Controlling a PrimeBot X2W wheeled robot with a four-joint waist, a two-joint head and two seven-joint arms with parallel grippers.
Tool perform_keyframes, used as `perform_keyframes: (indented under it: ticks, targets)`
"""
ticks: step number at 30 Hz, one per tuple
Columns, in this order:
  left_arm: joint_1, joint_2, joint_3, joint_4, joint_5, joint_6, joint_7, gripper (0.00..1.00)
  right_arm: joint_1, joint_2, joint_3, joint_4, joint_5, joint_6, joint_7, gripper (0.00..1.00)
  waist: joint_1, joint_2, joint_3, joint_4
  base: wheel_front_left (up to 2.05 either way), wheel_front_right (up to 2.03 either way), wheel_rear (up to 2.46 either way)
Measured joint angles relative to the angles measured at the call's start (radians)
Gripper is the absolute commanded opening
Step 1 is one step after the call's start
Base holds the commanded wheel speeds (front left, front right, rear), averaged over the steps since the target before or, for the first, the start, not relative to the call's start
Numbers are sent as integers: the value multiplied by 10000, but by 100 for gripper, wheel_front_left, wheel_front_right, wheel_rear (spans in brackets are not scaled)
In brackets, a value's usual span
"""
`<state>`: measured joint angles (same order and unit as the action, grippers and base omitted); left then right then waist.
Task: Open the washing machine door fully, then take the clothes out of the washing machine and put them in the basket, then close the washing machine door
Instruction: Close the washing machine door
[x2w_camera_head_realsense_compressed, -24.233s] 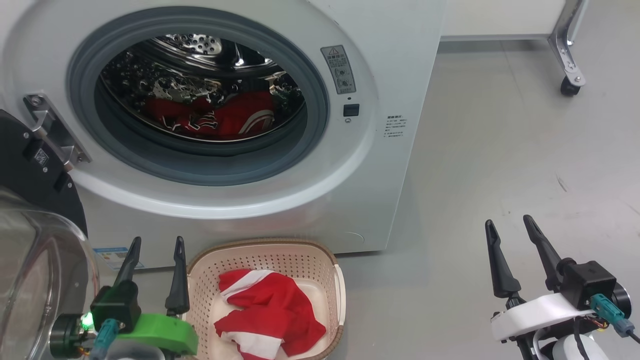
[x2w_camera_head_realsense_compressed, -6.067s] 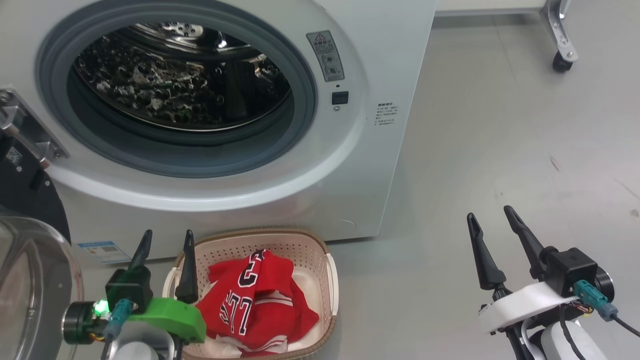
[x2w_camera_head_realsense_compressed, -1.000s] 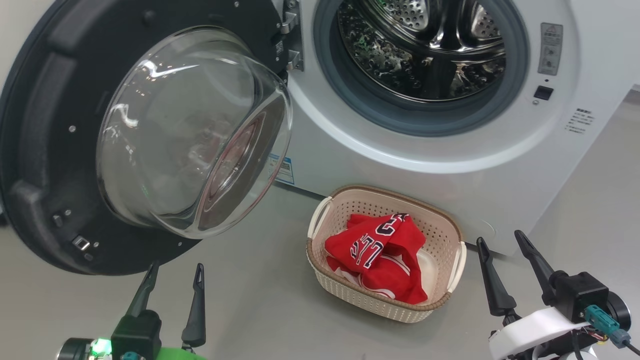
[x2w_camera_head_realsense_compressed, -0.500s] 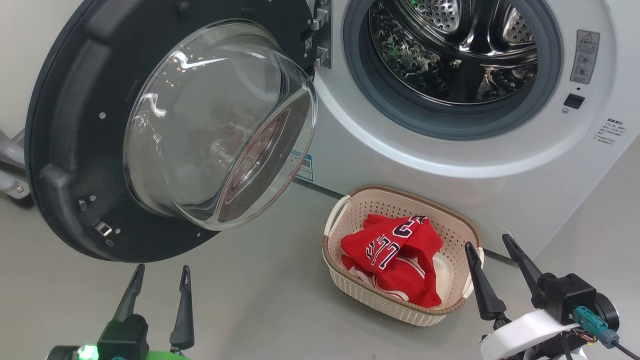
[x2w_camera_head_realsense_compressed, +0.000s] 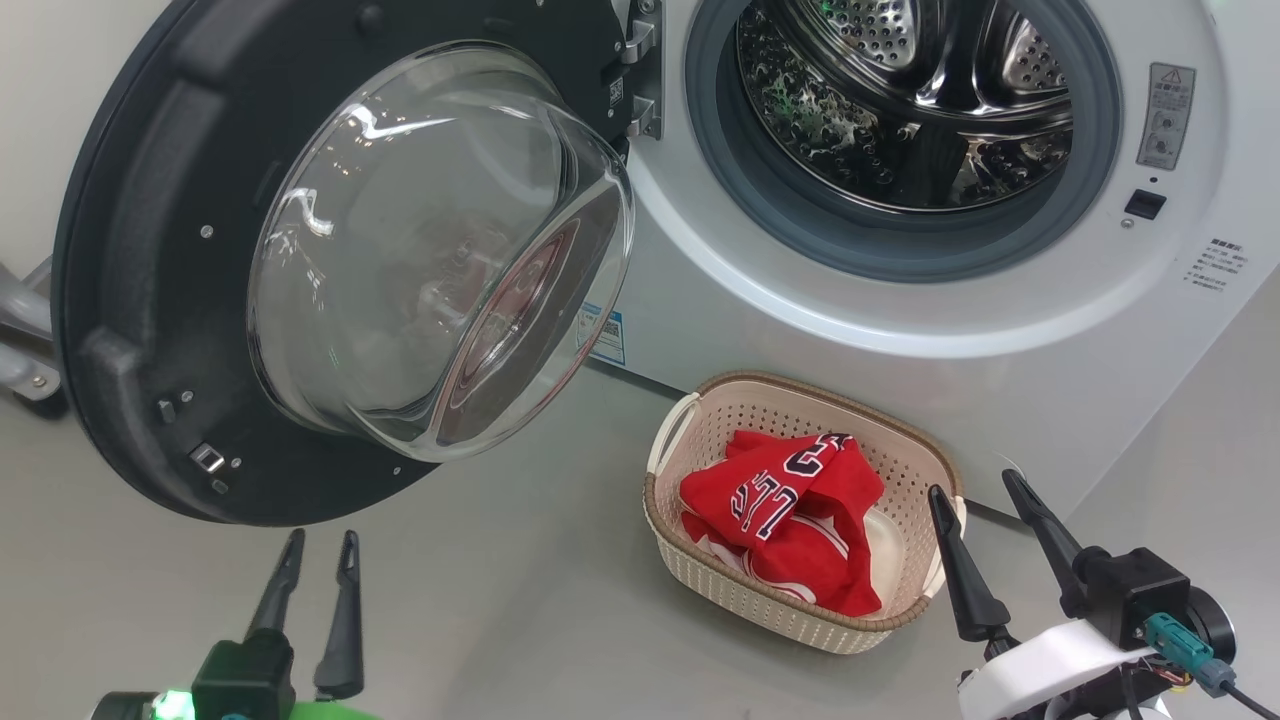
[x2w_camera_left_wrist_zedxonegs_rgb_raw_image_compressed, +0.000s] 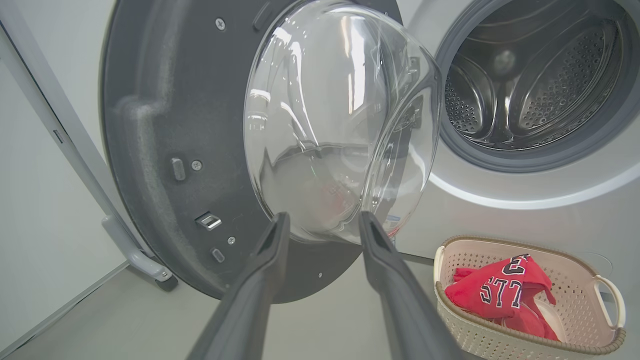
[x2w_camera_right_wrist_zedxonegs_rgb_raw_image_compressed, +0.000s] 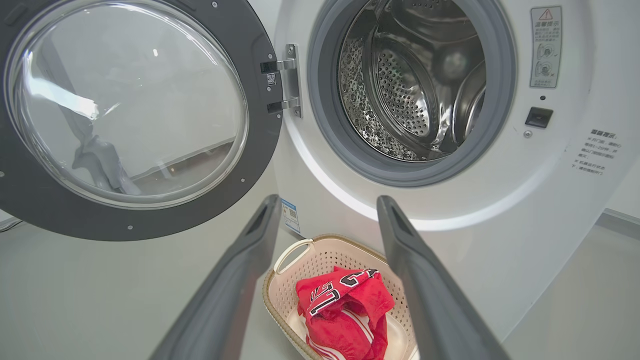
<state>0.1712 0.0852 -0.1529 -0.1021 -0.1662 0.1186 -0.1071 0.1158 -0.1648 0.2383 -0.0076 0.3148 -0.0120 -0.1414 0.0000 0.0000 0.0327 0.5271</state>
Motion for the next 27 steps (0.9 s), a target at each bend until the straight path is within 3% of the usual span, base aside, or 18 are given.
perform_keyframes:
  ticks: [1,10,15,22,27]
  targets:
    - [1,0,6,0,0,0,2,0,0,0,0,2,0,0,0,100,0,0,-1,-1,0,0,0]
    - [8,-15,25,-40,-10,0,4,0,0,0,2,29,0,0,0,100,0,0,-8,-9,0,0,0]
    - [8,-100,75,-445,-541,-12,-155,0,0,-6,4,29,0,0,0,100,0,0,1,-4,0,0,0]
    - [-35,-345,130,-1753,-3066,-802,-554,0,0,-35,2,-25,-4,-10,61,100,0,0,67,11,0,0,0]
    - [-333,-389,238,-2901,-6132,-1599,-802,0,-3,-104,-8,-90,-15,-10,86,100,0,0,187,36,0,0,0]
